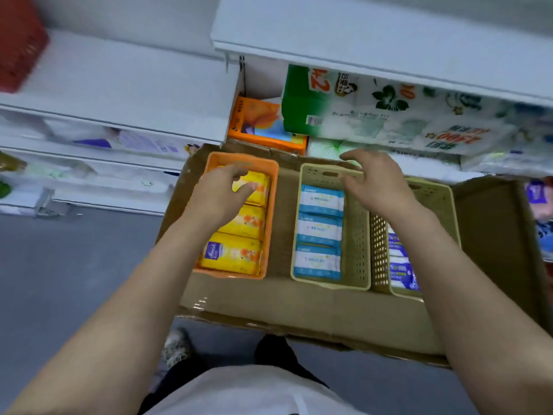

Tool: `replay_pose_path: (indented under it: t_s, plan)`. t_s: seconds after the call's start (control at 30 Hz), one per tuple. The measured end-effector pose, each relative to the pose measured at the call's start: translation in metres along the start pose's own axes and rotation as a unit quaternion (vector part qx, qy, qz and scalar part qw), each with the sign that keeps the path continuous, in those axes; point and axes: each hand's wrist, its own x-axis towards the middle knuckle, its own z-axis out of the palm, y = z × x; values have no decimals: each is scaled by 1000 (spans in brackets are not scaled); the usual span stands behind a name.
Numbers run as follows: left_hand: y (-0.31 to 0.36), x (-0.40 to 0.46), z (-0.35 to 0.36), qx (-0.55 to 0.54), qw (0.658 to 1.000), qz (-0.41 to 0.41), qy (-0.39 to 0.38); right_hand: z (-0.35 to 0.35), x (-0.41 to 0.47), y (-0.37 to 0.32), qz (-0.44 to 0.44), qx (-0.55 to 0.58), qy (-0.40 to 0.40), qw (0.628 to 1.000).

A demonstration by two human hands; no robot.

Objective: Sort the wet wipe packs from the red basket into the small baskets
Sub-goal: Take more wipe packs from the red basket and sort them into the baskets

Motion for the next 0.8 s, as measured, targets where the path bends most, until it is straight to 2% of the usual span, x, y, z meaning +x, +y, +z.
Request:
replay_pose_path:
  t_s: [0.17, 0.37, 0.6, 0.8]
  plan:
    - [-58, -41, -80, 58, 995, 56, 61, -4, -55, -79, -24, 2, 74, 997]
    - [-175, -85, -191, 122, 985, 82, 87, 43, -86, -228, -50, -3, 116, 992]
    - [-281, -99, -312, 147, 978, 69, 129, 102, -50, -405, -124, 35, 105, 986]
    - [-342, -49, -379, 135, 977, 62, 156, 128, 23, -501, -162, 51, 94, 981]
